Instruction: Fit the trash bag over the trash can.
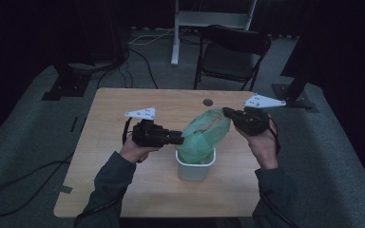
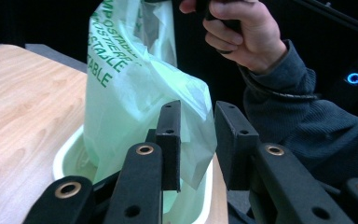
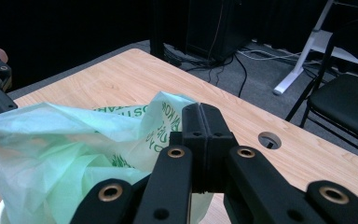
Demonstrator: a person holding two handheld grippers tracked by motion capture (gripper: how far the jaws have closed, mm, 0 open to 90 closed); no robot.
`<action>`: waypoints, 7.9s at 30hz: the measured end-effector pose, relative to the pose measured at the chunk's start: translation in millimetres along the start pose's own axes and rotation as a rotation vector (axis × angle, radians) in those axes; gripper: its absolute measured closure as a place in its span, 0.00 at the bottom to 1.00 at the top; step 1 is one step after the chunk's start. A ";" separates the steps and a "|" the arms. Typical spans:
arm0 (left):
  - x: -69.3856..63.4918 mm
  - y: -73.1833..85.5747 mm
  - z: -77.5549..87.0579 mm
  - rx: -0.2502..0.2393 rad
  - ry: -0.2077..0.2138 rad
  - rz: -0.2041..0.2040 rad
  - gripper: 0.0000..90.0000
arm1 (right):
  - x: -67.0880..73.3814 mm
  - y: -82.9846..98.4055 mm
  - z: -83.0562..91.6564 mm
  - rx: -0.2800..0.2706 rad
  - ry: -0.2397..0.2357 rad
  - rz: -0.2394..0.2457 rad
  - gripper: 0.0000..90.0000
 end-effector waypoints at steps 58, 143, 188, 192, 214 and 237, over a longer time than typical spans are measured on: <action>95.5 60.1 30.1 0.323 -0.848 0.035 0.99 | -10.3 95.8 -69.6 0.292 -0.007 -0.081 1.00; 15.9 55.9 32.6 0.219 -0.669 -0.152 1.00 | 12.1 98.3 -1.7 0.218 -0.092 -0.120 1.00; 11.4 97.1 66.3 0.189 -0.672 -0.047 0.94 | 4.5 108.9 72.8 0.221 -0.026 -0.085 1.00; 16.2 111.3 50.4 0.235 -0.646 -0.037 0.85 | 11.1 127.5 49.5 0.294 -0.023 -0.060 1.00; -38.4 92.8 63.2 0.126 -0.642 -0.171 0.58 | 9.5 131.8 26.0 0.303 -0.008 -0.077 1.00; -47.2 93.7 -20.6 0.270 -0.581 -0.294 0.61 | 30.1 116.2 33.4 0.224 -0.133 -0.061 0.78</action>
Point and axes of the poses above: each handheld gripper's, and its own axes: z roughly backward along the jaws, y roughly out of its underside, x roughly to its left, the point moved 10 cm from there along -z, roughly forward along the jaws, and after that the axes turned 6 degrees about y, right-handed, at the moved point
